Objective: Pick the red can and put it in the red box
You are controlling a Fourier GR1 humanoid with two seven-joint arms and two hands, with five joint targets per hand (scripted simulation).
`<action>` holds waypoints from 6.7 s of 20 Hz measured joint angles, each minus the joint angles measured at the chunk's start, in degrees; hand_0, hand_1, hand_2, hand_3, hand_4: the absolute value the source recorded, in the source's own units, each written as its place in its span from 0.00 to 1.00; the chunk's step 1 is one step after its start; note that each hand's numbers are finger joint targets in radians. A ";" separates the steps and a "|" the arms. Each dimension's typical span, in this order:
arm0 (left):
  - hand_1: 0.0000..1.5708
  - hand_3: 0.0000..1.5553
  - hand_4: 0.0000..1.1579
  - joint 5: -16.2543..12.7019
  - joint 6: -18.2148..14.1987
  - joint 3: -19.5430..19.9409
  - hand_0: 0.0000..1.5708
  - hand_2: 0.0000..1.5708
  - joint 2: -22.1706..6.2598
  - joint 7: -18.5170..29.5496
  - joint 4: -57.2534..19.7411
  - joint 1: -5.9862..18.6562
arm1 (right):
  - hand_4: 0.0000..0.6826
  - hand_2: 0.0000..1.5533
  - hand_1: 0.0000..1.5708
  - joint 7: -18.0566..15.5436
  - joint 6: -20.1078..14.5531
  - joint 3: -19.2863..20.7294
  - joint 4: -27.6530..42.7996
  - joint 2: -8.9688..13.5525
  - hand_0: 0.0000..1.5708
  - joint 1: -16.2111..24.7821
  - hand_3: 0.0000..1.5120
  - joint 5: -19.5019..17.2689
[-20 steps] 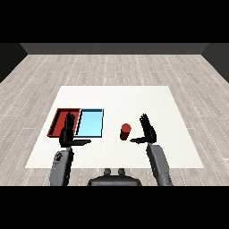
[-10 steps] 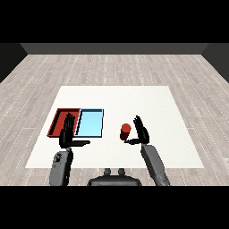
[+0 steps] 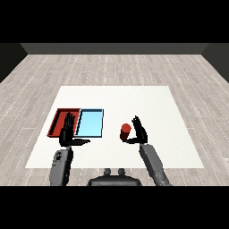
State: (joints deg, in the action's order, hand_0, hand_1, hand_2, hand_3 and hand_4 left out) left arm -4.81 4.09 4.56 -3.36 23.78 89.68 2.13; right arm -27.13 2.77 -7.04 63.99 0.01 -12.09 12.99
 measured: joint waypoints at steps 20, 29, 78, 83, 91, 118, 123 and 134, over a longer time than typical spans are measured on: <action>0.00 0.00 0.00 0.89 -0.62 -0.90 0.00 0.00 0.33 -1.01 2.17 -0.75 | 0.00 0.00 0.00 -2.70 -4.14 -7.62 -6.17 0.00 0.00 -4.68 0.00 6.39; 0.00 0.00 0.00 1.17 -0.29 -1.24 0.00 0.00 0.33 -0.74 3.38 -2.62 | 0.00 0.00 0.00 -2.73 -4.86 -9.43 -8.61 0.02 0.00 -7.93 0.00 9.61; 0.00 0.00 0.00 4.05 -0.92 -5.61 0.00 0.00 1.97 -2.21 3.00 0.37 | 0.88 0.94 0.97 18.30 -24.65 -8.85 19.76 5.29 0.97 -3.43 0.93 -6.21; 0.00 0.00 0.00 3.26 0.27 -10.09 0.00 0.00 2.81 -7.43 4.74 2.03 | 0.89 0.94 0.99 19.73 -25.56 -8.46 24.66 4.61 0.99 -4.37 0.93 -7.61; 0.00 0.00 0.00 3.99 -2.20 -16.90 0.00 0.00 3.21 -10.52 6.51 2.30 | 0.93 0.94 1.00 21.93 -28.22 -9.40 25.52 0.76 1.00 -9.28 0.93 -11.90; 0.00 0.00 0.00 -7.99 -14.33 -33.28 0.00 0.00 3.36 -11.57 -11.80 15.63 | 0.93 0.95 1.00 19.03 -28.61 -12.90 28.12 0.01 1.00 -10.35 0.93 -12.18; 0.00 0.00 0.00 -9.58 -13.19 -32.54 0.00 0.00 2.85 -13.56 -10.94 16.61 | 0.94 0.95 1.00 19.71 -30.05 -15.10 28.74 0.01 1.00 -10.91 0.94 -12.18; 0.00 0.00 0.00 -11.99 -13.22 -33.27 0.00 0.00 2.64 -10.48 -14.37 19.54 | 0.95 0.96 1.00 19.70 -33.73 -19.64 28.77 0.60 1.00 -12.48 0.93 -11.66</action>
State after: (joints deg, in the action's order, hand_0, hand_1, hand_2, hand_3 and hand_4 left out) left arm -16.80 -9.14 -28.70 -0.73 13.30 75.30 21.67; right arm -7.43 -30.96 -26.68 92.76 0.61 -24.57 1.34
